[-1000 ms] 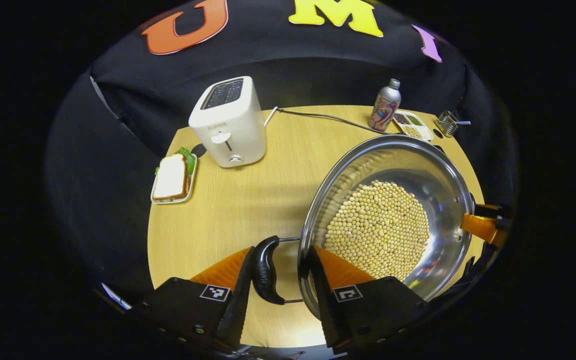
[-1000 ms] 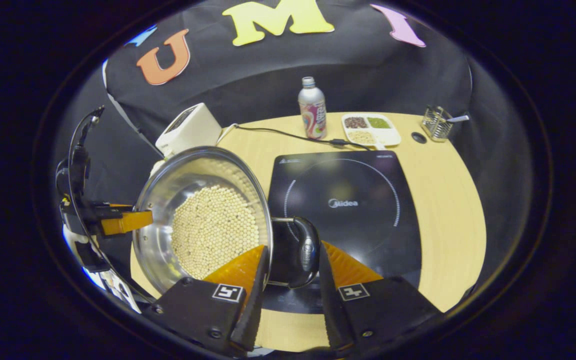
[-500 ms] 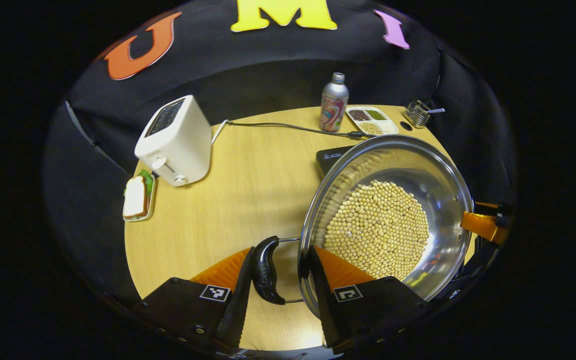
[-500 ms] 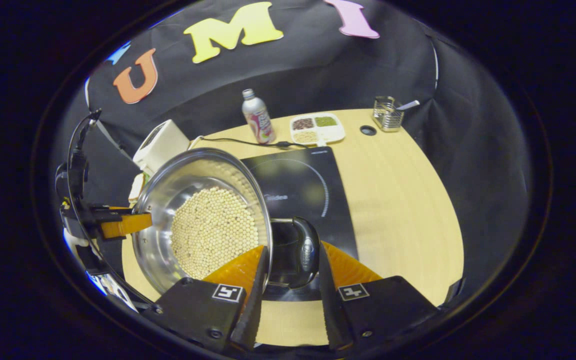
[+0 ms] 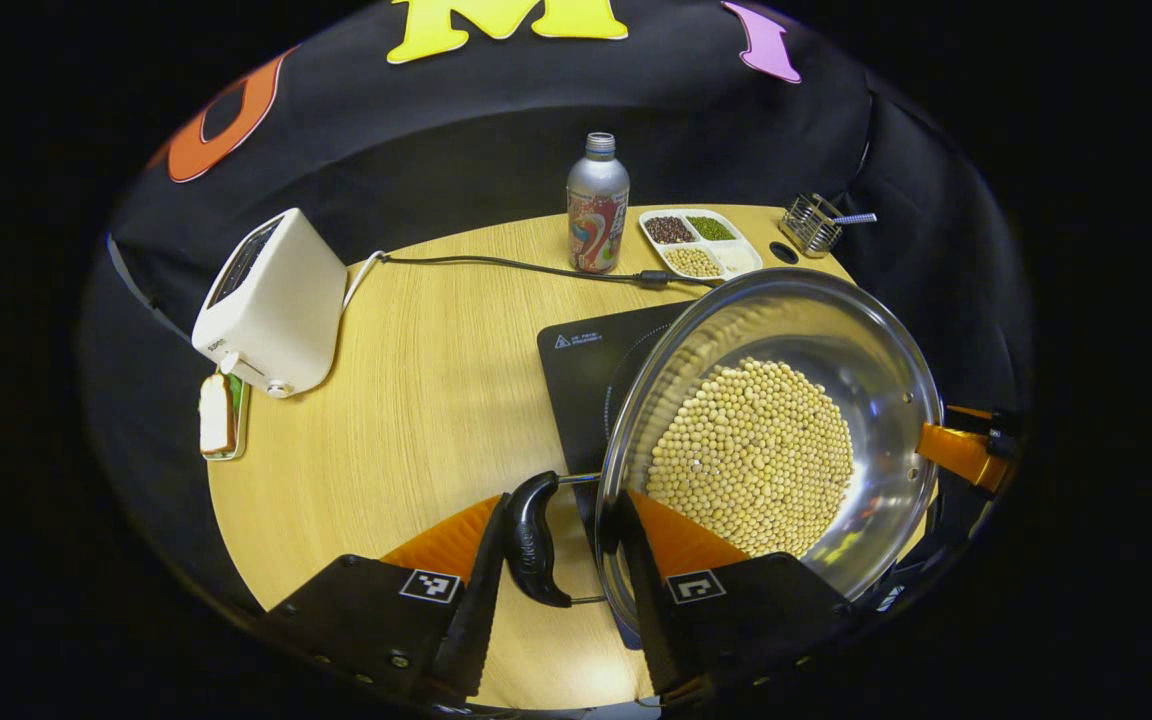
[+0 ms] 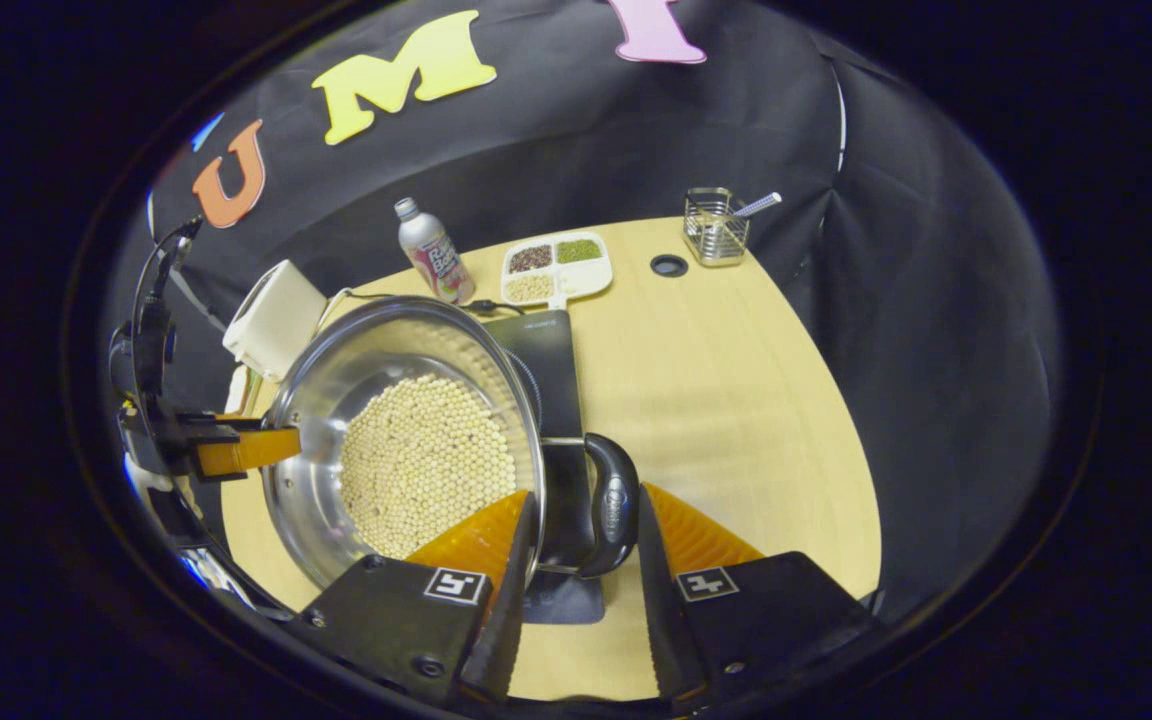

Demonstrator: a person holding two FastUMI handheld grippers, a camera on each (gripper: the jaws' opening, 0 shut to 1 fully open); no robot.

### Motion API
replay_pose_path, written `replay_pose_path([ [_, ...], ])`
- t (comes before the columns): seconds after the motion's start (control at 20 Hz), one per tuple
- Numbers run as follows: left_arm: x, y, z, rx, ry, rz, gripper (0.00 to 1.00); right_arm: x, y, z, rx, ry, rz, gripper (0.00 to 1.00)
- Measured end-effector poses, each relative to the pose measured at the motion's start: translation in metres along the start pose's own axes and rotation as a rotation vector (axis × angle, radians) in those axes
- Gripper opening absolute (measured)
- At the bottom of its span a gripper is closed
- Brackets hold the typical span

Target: First push the handle of the pot to place it horizontally, then grasp the pot with both hands and set it on the induction cooktop.

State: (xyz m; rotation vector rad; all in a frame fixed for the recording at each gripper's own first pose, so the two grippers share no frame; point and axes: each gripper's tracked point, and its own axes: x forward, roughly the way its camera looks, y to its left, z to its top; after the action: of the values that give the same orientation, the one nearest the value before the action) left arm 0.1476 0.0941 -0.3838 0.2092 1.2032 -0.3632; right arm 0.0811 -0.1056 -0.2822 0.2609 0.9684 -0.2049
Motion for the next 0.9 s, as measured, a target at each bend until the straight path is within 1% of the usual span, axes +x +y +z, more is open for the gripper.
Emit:
replay_pose_path([
  [0.45,0.005,0.000,0.004,-0.059,0.015,0.053,0.60,0.034,0.000,0.030,-0.086,0.018,0.043,0.53],
  [0.65,0.008,0.000,0.004,-0.070,0.022,0.064,0.60,0.054,0.003,0.040,-0.114,0.018,0.052,0.53],
  [0.75,0.009,0.003,0.005,-0.057,0.025,0.072,0.60,0.062,0.000,0.037,-0.104,0.028,0.049,0.53],
  [0.8,0.012,0.005,0.006,-0.040,0.011,0.076,0.60,0.063,0.000,0.040,-0.099,0.007,0.051,0.53],
  [0.85,0.012,0.008,0.005,-0.034,0.007,0.080,0.60,0.065,-0.001,0.038,-0.148,0.012,0.050,0.53],
  [0.9,0.012,0.007,0.008,-0.036,-0.005,0.088,0.65,0.065,-0.003,0.039,-0.170,-0.013,0.049,0.53],
])
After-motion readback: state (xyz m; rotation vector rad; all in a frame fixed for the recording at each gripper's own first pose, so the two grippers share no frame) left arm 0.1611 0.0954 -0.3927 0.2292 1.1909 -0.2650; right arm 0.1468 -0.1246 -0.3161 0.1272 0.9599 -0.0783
